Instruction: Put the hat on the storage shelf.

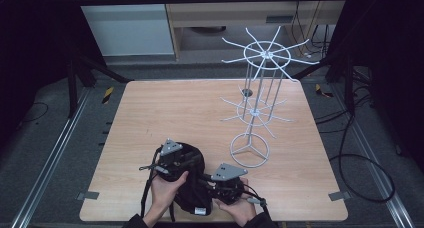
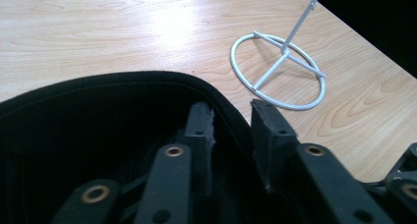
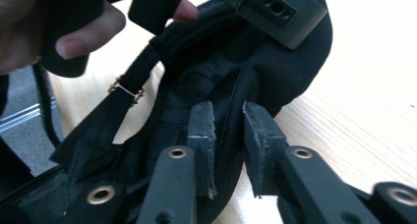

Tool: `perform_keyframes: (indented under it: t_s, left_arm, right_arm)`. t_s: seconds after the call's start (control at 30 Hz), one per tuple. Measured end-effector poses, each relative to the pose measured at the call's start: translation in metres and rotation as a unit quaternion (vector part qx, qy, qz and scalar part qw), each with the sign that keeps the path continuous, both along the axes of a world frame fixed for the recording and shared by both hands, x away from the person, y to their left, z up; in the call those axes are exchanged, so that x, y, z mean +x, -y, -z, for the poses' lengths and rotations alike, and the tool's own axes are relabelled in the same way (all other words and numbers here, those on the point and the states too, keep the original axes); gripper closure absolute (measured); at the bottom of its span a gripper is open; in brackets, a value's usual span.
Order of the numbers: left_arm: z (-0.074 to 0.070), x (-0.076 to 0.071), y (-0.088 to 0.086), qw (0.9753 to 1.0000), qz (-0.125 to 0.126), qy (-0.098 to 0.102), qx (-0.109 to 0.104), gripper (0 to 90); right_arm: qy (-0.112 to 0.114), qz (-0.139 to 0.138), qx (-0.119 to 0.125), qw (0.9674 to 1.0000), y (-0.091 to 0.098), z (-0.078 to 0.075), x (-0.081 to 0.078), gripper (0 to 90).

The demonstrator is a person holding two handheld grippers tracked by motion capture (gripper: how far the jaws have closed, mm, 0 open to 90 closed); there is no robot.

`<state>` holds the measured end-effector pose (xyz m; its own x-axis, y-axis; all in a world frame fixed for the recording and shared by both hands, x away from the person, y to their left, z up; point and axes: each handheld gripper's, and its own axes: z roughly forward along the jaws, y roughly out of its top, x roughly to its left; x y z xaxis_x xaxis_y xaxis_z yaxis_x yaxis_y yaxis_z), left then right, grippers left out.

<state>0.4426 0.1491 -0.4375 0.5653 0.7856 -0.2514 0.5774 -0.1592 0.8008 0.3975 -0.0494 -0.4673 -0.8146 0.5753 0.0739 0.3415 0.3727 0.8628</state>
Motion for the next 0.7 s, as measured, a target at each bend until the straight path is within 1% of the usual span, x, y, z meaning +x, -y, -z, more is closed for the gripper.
perform_keyframes:
  t_s: [0.03,0.1,0.23,0.3,0.33,0.37,0.4,0.5,0.53,0.57,0.6,0.63,0.67,0.7]
  left_arm:
    - [-0.001,0.0,-0.001,1.0,0.001,0.001,0.0,75.0]
    - [-0.002,-0.002,-0.003,1.0,0.005,0.002,-0.008,77.9]
    - [-0.009,-0.007,-0.005,0.9996,0.015,0.01,-0.021,81.1]
    - [-0.013,-0.01,-0.007,0.9993,0.02,0.015,-0.027,82.1]
    - [-0.013,-0.01,-0.007,0.9993,0.02,0.015,-0.027,82.5]
    - [-0.019,-0.013,-0.009,0.9988,0.025,0.024,-0.034,82.8]
    - [-0.022,-0.014,-0.01,0.9986,0.028,0.028,-0.036,83.0]
    - [-0.031,-0.019,-0.013,0.9975,0.036,0.043,-0.045,83.3]
    - [-0.034,-0.021,-0.014,0.9968,0.041,0.049,-0.048,83.4]
    - [-0.034,-0.021,-0.014,0.9968,0.041,0.049,-0.048,83.5]
    - [-0.04,-0.024,-0.015,0.9956,0.047,0.059,-0.056,83.5]
    - [-0.043,-0.026,-0.016,0.9949,0.051,0.063,-0.06,83.5]
    - [-0.043,-0.026,-0.016,0.9949,0.051,0.063,-0.06,83.6]
    - [-0.048,-0.029,-0.016,0.9934,0.058,0.071,-0.069,83.6]
  right_arm:
    - [-0.001,-0.002,0.003,1.0,0.0,-0.001,-0.001,72.6]
    - [0.001,-0.01,0.012,0.9999,0.003,-0.003,-0.002,68.5]
    - [0.004,-0.02,0.037,0.9991,0.011,-0.009,-0.007,63.4]
    - [0.01,-0.014,0.04,0.999,0.017,-0.012,-0.01,61.4]
    - [0.01,-0.014,0.04,0.999,0.017,-0.012,-0.01,61.4]
    - [0.013,-0.005,0.05,0.9987,0.027,-0.015,-0.01,59.8]
    - [0.014,0.001,0.053,0.9985,0.031,-0.015,-0.01,59.3]
    - [0.005,0.013,0.059,0.9982,0.04,-0.012,-0.006,57.5]
    - [0.004,0.017,0.058,0.9982,0.041,-0.011,-0.004,56.7]
    - [0.004,0.017,0.058,0.9982,0.041,-0.011,-0.004,56.7]
    - [0.002,0.02,0.055,0.9983,0.041,-0.009,-0.003,54.6]
    - [0.002,0.021,0.055,0.9983,0.041,-0.008,-0.003,53.4]
    - [0.002,0.02,0.054,0.9983,0.04,-0.008,-0.002,52.4]
    - [0.003,0.02,0.055,0.9983,0.039,-0.007,-0.002,51.5]
